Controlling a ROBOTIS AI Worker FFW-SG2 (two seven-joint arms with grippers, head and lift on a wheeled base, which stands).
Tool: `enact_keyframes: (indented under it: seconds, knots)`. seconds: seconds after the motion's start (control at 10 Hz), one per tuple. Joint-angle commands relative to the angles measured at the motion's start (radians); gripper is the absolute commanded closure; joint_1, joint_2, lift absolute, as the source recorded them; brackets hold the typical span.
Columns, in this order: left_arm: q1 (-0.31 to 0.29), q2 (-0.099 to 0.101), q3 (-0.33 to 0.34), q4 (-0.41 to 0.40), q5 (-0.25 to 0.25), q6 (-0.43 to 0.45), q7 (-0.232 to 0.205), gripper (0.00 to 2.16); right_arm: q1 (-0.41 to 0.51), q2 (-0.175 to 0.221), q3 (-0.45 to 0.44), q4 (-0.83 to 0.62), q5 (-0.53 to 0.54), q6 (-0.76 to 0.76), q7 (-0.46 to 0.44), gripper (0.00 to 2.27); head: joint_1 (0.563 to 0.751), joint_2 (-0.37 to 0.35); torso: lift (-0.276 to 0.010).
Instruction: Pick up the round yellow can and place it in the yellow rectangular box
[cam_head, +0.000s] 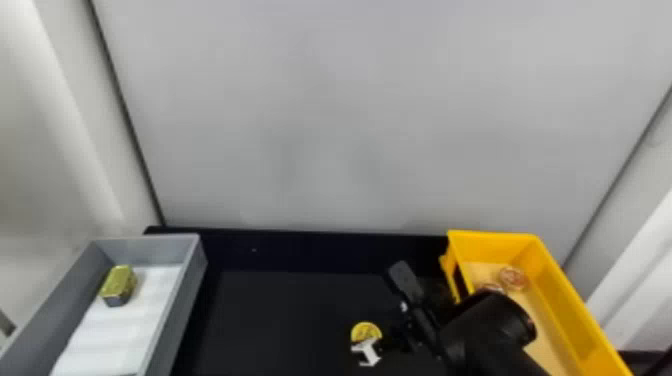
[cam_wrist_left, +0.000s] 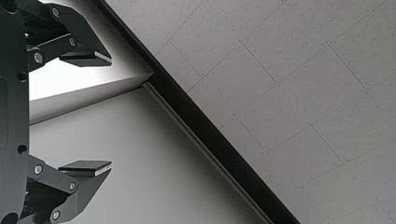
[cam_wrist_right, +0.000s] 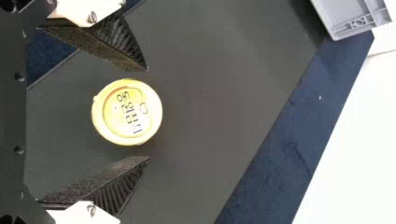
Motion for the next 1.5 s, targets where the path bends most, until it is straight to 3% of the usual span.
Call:
enact_keyframes:
  seconds: [0.0,0.1,0.2,0.4,0.5,0.6,0.8,0.9,1.0,1.2,1.4]
  knots:
    - [-0.001,0.001,0.0,0.0,0.0,0.0,-0.001,0.45,0.004,0.003,-0.01,0.02,0.002,-0.011,-0.004,0.14,0.574,-0.048,0.0]
    - [-0.003,0.001,0.0,0.0,0.0,0.0,-0.002,0.45,0.004,0.006,-0.009,0.024,0.002,-0.017,-0.01,0.29,0.574,-0.048,0.0]
    - [-0.001,0.001,0.0,0.0,0.0,0.0,-0.004,0.45,0.004,0.008,-0.01,0.021,0.002,-0.014,-0.007,0.63,0.574,-0.048,0.0]
    - [0.003,0.001,-0.002,-0.002,0.002,0.003,-0.004,0.45,0.028,-0.002,-0.05,-0.019,0.002,0.001,0.048,0.73,0.574,-0.048,0.0]
    - [0.009,0.003,0.001,-0.005,0.002,0.009,-0.006,0.45,0.062,-0.015,-0.055,-0.117,0.002,0.075,0.057,0.73,0.574,-0.048,0.0]
    - [0.014,0.005,0.006,-0.009,0.002,0.011,-0.009,0.45,0.131,-0.045,-0.087,-0.328,0.014,0.198,0.064,0.73,0.574,-0.048,0.0]
    - [0.023,0.017,0.02,-0.029,0.002,0.032,-0.01,0.45,0.211,-0.075,-0.244,-0.718,0.019,0.505,0.07,0.73,0.574,-0.048,0.0]
    - [0.025,0.02,0.026,-0.035,0.002,0.043,-0.01,0.45,0.219,-0.098,-0.319,-0.864,0.019,0.615,0.077,0.73,0.574,-0.048,0.0]
    - [0.025,0.021,0.029,-0.04,0.002,0.049,-0.013,0.45,0.194,-0.146,-0.362,-0.945,0.021,0.684,0.088,0.73,0.574,-0.048,0.0]
    - [0.029,0.032,0.038,-0.051,0.003,0.063,-0.016,0.45,0.119,-0.258,-0.377,-0.968,0.021,0.721,0.084,0.73,0.574,-0.048,0.0]
    - [0.029,0.049,0.043,-0.058,0.003,0.073,-0.021,0.45,0.09,-0.291,-0.469,-0.894,0.033,0.641,0.074,0.73,0.574,-0.048,0.0]
